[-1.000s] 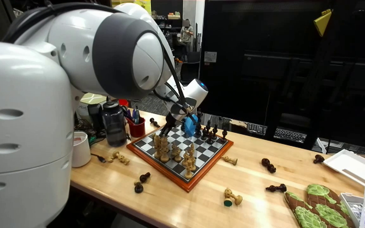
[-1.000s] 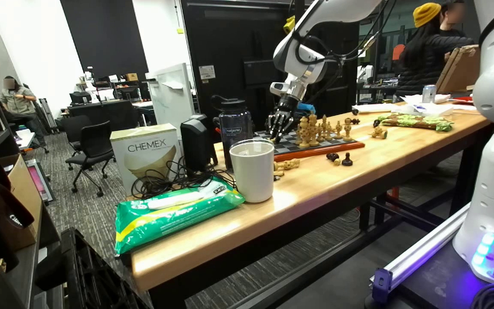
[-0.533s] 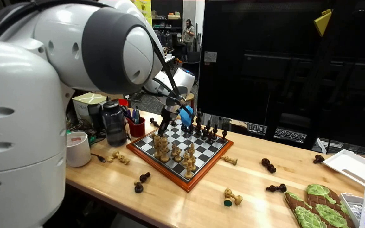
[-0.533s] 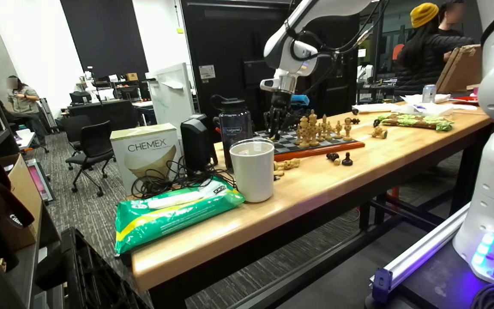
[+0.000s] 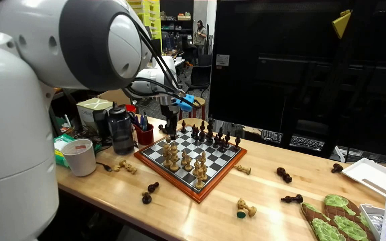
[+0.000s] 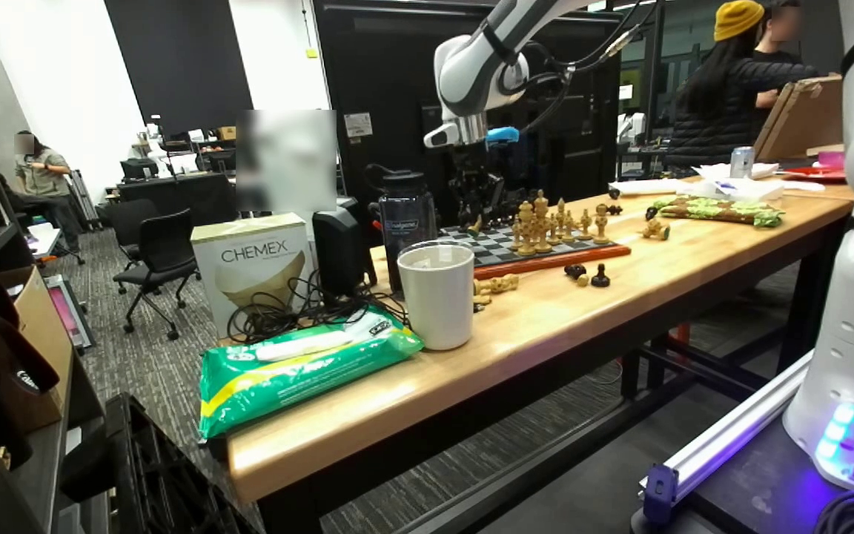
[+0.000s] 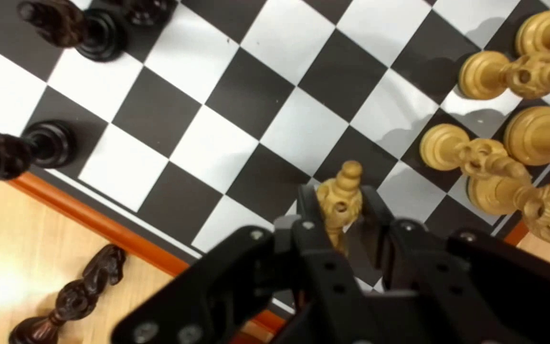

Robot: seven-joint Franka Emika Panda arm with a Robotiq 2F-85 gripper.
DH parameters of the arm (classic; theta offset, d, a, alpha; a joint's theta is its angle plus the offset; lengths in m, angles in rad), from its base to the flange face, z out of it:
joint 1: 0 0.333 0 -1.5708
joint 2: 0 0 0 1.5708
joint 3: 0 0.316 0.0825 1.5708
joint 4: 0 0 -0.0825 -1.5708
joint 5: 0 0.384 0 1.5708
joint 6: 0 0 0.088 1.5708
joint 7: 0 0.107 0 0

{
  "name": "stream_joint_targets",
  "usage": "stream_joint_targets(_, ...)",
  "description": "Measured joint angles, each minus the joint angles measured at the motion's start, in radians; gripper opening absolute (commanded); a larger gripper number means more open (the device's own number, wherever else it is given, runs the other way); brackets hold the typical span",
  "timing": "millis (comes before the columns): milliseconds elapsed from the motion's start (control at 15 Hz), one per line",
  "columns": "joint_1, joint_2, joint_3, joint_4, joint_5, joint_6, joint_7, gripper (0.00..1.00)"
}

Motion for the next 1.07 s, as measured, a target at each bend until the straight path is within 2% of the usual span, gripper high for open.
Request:
stream_joint_targets(267,0.059,0.001,0.000,0.012,-0.271,-0.070,0.207,0.06)
stream_joint_targets(467,0.083,0.004,0.000,0.020,-0.407,-0.134,0.316,0.06)
stream_joint_targets(733,0.087,0.022,0.001,0.038,-0.502,-0.202,0.392,0.06)
stream_joint_targets(1067,0.087,0.067,0.001,0.068,-0.564,-0.250,0.454,0.06)
